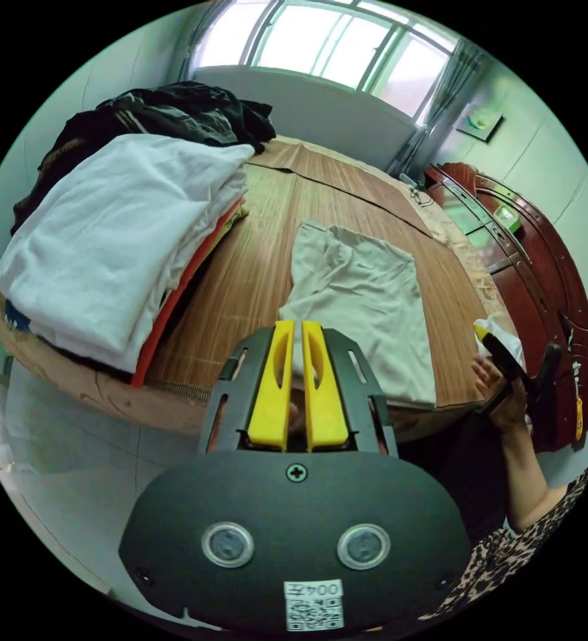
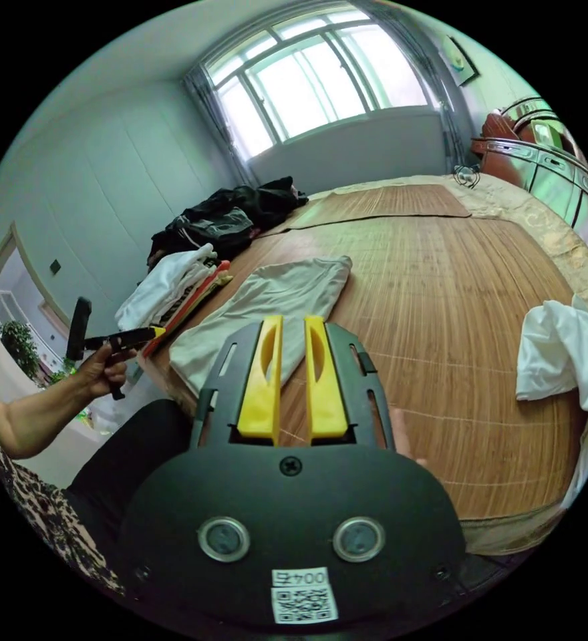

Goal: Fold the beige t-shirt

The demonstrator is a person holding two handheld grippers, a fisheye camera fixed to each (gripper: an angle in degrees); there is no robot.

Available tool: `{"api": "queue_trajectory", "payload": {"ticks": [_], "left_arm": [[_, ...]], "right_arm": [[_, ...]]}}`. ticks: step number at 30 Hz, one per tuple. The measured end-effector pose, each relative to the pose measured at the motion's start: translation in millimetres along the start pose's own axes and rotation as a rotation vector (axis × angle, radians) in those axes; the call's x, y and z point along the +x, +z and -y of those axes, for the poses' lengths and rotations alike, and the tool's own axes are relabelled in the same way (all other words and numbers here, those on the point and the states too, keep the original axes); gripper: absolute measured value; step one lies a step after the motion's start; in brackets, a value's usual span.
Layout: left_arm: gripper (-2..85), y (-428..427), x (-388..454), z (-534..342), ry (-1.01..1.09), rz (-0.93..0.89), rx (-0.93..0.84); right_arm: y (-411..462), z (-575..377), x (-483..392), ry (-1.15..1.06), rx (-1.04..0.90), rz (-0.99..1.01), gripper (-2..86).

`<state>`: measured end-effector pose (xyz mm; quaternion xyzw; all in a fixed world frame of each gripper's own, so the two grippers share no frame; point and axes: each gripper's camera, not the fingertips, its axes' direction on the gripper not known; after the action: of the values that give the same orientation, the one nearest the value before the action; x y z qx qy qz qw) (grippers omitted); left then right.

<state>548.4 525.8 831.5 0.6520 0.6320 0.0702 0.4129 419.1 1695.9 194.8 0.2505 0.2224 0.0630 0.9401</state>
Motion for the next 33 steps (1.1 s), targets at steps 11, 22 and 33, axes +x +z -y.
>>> {"api": "queue_trajectory", "payload": {"ticks": [11, 22, 33], "left_arm": [[8.8, 95.3, 61.2, 193.5, 0.172, -0.073, -0.156], [2.5, 156.3, 87.2, 274.1, 0.149, -0.076, -0.211], [6.6, 133.4, 93.0, 302.8, 0.204, 0.017, -0.260]], "right_arm": [[1.2, 3.6, -10.5, -0.045, -0.004, -0.020, 8.4], [1.4, 10.1, -15.7, -0.043, -0.094, 0.048, 5.4], [-5.0, 12.4, -29.8, -0.025, -0.096, 0.047, 4.7]]}}
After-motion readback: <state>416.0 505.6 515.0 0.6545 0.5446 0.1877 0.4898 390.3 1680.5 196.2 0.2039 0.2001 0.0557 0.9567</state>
